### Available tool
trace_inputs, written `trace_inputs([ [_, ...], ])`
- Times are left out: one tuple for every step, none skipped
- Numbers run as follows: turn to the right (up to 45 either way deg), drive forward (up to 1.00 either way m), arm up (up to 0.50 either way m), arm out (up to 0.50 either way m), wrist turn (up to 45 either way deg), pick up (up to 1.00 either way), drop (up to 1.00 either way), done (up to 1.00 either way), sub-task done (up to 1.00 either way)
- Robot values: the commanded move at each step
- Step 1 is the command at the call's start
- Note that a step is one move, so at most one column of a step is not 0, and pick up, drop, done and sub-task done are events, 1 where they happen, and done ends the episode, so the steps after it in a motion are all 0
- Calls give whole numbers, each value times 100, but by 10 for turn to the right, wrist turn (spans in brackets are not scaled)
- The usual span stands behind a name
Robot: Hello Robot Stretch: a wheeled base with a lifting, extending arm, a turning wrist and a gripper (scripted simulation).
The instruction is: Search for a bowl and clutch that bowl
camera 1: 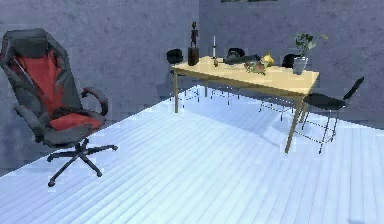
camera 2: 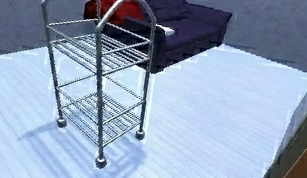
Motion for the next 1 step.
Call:
trace_inputs([
  [-30,0,0,0,0,0,0,0,0],
])
